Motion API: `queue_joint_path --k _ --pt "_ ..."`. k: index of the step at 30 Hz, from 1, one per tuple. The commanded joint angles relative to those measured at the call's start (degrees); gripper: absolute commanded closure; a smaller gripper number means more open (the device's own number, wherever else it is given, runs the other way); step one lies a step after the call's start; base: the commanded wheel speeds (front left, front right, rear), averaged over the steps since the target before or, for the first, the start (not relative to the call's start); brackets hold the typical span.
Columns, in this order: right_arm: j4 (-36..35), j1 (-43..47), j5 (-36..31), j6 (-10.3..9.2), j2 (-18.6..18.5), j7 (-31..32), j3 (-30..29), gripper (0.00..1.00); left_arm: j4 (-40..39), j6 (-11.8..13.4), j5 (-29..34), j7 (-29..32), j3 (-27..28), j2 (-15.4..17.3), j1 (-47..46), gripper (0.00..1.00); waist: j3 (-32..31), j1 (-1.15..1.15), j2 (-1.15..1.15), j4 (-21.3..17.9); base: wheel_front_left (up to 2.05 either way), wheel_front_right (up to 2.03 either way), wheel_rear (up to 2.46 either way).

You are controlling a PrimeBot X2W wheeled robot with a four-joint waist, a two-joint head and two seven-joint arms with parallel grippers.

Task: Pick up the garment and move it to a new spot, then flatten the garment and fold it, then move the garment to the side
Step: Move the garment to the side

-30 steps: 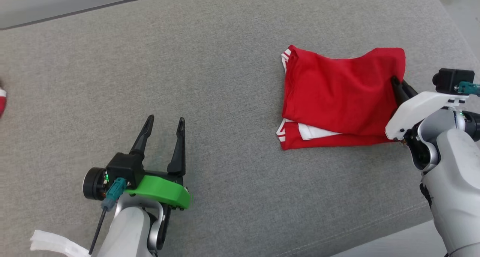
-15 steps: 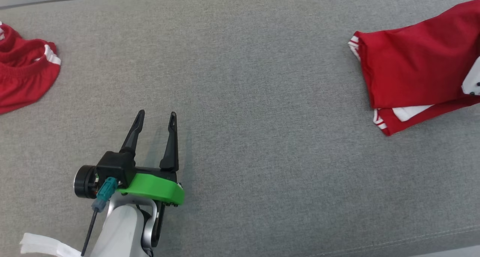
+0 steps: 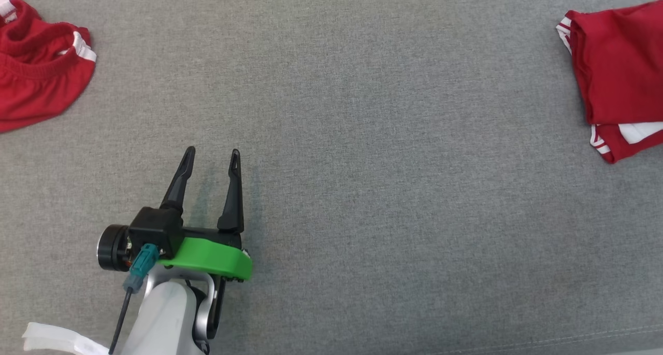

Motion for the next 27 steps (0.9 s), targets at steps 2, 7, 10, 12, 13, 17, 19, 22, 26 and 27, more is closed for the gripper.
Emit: queue_joint_path --k 2,7,10,12,13,17,19,22,26,27 --pt "0.0 -0.3 -3.1 -0.05 0.6 -2.2 -1.9 0.00 0.1 0.3 0.2 0.0 -0.4 0.2 -0.2 0.00 0.0 0.00 0.00 0.0 0.00 0.00 0.00" --pt "0.2 -0.5 -6.1 -0.05 3.2 -4.3 -3.9 0.00 0.6 0.3 -0.2 0.0 -0.4 0.2 -0.6 0.00 -0.7 0.00 0.00 -0.3 0.00 0.00 0.00" --pt "-0.1 -0.7 -6.8 -0.05 5.4 -5.1 -3.3 0.00 0.9 0.4 -0.7 0.0 0.1 0.4 -0.4 0.00 -1.8 0.00 0.00 -0.6 0.00 0.00 0.00" --pt "-0.3 -0.8 -6.5 -0.05 6.6 -5.5 -2.2 0.00 1.2 0.5 -0.9 0.0 0.5 0.5 -0.6 0.00 -2.7 0.00 0.00 -0.7 0.00 0.00 0.00" --pt "-0.5 -0.9 -6.3 -0.05 7.2 -5.7 -1.5 0.00 1.3 0.5 -1.1 0.0 0.7 0.5 -0.8 0.00 -3.1 0.00 0.00 -0.8 0.00 0.00 0.00" --pt "-1.2 -0.2 -4.2 -0.05 10.1 -6.4 2.0 0.00 2.5 0.6 -1.7 0.0 1.9 0.4 -1.4 0.00 -5.6 0.00 0.00 -1.1 0.00 0.00 0.00" --pt "-1.7 0.8 -2.4 -0.05 12.0 -6.6 4.0 0.00 3.2 0.7 -2.0 0.0 2.7 0.2 -1.5 0.00 -7.1 0.00 0.00 -1.2 0.00 0.00 0.00" --pt "-3.2 2.7 0.4 -0.05 14.8 -6.8 6.8 0.00 4.4 1.0 -2.6 0.0 4.1 0.0 -1.0 0.00 -9.4 0.00 0.00 -1.3 0.00 0.00 0.00" --pt "-6.9 7.1 4.6 -0.05 18.1 -7.0 10.3 0.00 6.1 1.2 -3.0 0.0 5.9 -0.5 0.4 0.00 -12.8 0.00 0.00 -1.0 0.00 0.00 0.00" --pt "-8.0 8.7 5.5 -0.05 18.7 -6.9 10.8 0.00 6.5 1.2 -3.1 0.0 6.1 -0.7 0.8 0.00 -13.6 0.00 0.00 -0.8 0.00 0.00 0.00"
